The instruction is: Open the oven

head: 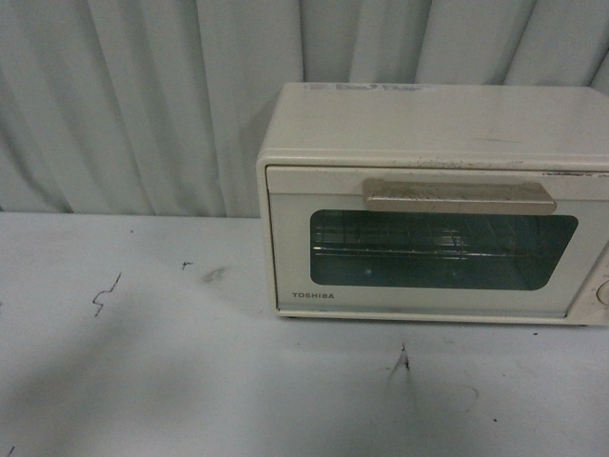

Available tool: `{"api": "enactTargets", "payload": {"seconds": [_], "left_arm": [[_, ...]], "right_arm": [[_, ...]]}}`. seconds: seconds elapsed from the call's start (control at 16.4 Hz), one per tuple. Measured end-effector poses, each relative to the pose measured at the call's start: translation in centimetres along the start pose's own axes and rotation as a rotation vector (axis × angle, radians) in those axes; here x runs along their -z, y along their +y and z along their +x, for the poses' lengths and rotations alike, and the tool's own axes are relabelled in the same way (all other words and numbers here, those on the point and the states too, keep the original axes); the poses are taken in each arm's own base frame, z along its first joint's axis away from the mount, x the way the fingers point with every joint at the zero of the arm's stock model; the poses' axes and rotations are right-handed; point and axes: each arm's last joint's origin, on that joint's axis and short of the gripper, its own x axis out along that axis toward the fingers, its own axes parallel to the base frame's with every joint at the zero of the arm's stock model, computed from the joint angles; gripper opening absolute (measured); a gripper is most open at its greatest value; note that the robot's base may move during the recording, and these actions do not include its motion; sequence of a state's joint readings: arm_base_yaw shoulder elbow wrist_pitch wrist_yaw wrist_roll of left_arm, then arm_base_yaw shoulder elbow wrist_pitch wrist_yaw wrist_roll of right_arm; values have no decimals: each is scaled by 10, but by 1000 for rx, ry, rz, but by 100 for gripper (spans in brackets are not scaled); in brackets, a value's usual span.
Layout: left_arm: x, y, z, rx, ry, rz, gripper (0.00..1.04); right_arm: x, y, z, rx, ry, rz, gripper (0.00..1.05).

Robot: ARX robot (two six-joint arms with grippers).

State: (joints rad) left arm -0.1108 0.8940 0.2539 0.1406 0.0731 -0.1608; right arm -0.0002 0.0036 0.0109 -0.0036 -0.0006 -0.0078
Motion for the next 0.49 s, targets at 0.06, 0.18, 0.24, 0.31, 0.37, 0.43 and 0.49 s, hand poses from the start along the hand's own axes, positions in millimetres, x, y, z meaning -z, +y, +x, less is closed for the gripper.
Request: {"api": "enactTargets", "payload": {"seconds": [0.06, 0.18, 0.24, 0.31, 0.37, 0.43, 0.49], "left_arm": [[0, -2, 6, 17, 11, -15, 98], [0, -6, 15, 39, 28, -36, 98], [1, -9, 25, 60, 48, -58, 98], [6, -19, 45, 115, 105, -113, 98], [15, -30, 58, 169, 160, -165, 98], [25, -39, 68, 203, 216, -215, 98], [49, -69, 91, 304, 331, -358, 98]], "right_arm": [[0, 0, 0, 0, 0, 0, 98], [0, 0, 0, 0, 0, 0, 98], [0, 0, 0, 0, 0, 0, 98], [0, 0, 0, 0, 0, 0, 98], [0, 0, 0, 0, 0, 0, 98], [0, 0, 0, 0, 0, 0, 98], [0, 0, 0, 0, 0, 0, 98]]}}
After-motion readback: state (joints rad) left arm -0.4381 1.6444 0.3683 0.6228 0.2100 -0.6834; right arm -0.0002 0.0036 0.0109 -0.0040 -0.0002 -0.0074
